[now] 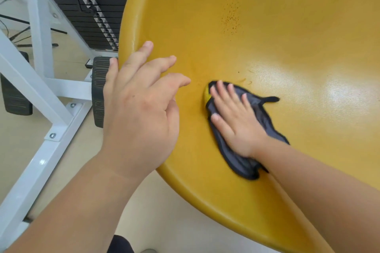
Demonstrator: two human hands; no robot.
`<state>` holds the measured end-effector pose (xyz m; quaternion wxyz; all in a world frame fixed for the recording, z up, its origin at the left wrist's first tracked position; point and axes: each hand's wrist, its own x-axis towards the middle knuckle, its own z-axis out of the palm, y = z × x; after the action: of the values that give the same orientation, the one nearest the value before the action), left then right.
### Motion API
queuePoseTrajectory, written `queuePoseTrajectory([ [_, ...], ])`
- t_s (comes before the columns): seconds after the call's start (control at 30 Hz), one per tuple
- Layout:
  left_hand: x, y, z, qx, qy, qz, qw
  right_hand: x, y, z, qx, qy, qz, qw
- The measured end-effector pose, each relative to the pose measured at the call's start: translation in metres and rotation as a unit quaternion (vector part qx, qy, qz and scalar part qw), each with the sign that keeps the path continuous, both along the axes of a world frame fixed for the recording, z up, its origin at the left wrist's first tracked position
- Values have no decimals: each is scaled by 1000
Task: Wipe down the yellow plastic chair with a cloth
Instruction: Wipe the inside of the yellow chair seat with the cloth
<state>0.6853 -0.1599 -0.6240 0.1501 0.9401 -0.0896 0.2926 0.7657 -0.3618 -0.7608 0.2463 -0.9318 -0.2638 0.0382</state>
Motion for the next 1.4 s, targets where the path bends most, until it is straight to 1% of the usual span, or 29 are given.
queuePoseTrajectory([
  [0.1, -1, 3, 0, -16, -25, -14, 999, 29, 8, 0, 12, 36, -112, 993],
  [0.17, 0, 3, 0, -34, -43, 4, 998, 22, 22, 6, 14, 66, -140, 988],
  [0.2, 0, 3, 0, -47, -49, 21, 997, 12, 28, 10, 16, 76, -129, 989],
  [0.23, 0, 3, 0, -60, -52, 38, 996, -3, 33, 15, 18, 77, -95, 992],
  [0.3, 1, 2, -1, -82, -48, 59, 994, -42, 33, 30, 25, 67, 23, 997],
  [0.37, 0, 2, -2, -113, -34, 73, 990, -75, 20, 38, 37, 80, 139, 986],
  [0.43, 0, 3, -2, -150, -17, 84, 985, -80, 0, 30, 28, 80, 202, 976],
  [0.47, 0, 3, -2, -164, -9, 86, 983, -70, -8, 23, 12, 51, 201, 978],
  [0.5, -1, 3, -2, -175, -3, 87, 981, -56, -13, 14, -6, 18, 177, 984],
  [0.53, -1, 3, -3, -187, 2, 88, 978, -39, -14, 6, -22, -3, 131, 991],
  [0.57, -1, 3, -4, -200, 5, 89, 976, -22, -13, 1, -31, -4, 72, 997],
  [0.63, 1, 3, -5, -217, 4, 95, 972, 8, -3, -1, -21, 24, -43, 999],
  [0.67, 1, 4, -5, -218, 2, 101, 971, 17, 5, 0, -13, 42, -84, 996],
  [0.7, 1, 4, -4, -214, -1, 105, 971, 20, 15, 4, -7, 56, -107, 993],
  [0.73, 2, 5, -4, -206, -8, 107, 973, 19, 26, 9, 1, 65, -109, 992],
  [0.77, 3, 5, -4, -196, -15, 105, 975, 14, 36, 16, 11, 66, -85, 994],
  [0.83, 5, 5, -6, -178, -30, 100, 978, -10, 53, 32, 37, 51, 19, 998],
  [0.93, 6, 6, -8, -184, -41, 95, 978, -56, 55, 50, 87, 34, 159, 983],
  [1.0, 5, 7, -9, -203, -44, 89, 974, -72, 42, 45, 109, 48, 219, 968],
  [1.03, 5, 8, -10, -212, -47, 83, 973, -70, 34, 39, 106, 43, 230, 967],
  [1.07, 5, 9, -11, -221, -49, 77, 971, -60, 26, 31, 91, 24, 220, 971],
  [1.1, 5, 10, -11, -230, -51, 73, 969, -46, 20, 22, 67, -1, 189, 980],
  [1.17, 5, 11, -12, -248, -48, 72, 965, -13, 12, 8, 19, -23, 87, 996],
  [1.23, 4, 10, -11, -258, -49, 71, 962, 18, 10, 4, 13, 0, -12, 1000],
  [1.3, 3, 9, -11, -260, -47, 74, 961, 31, 20, 7, 27, 34, -85, 995],
  [1.37, 3, 9, -12, -263, -47, 78, 961, 23, 43, 17, 43, 58, -110, 991],
  [1.4, 4, 9, -12, -261, -49, 79, 961, 12, 56, 25, 64, 56, -89, 992],
])
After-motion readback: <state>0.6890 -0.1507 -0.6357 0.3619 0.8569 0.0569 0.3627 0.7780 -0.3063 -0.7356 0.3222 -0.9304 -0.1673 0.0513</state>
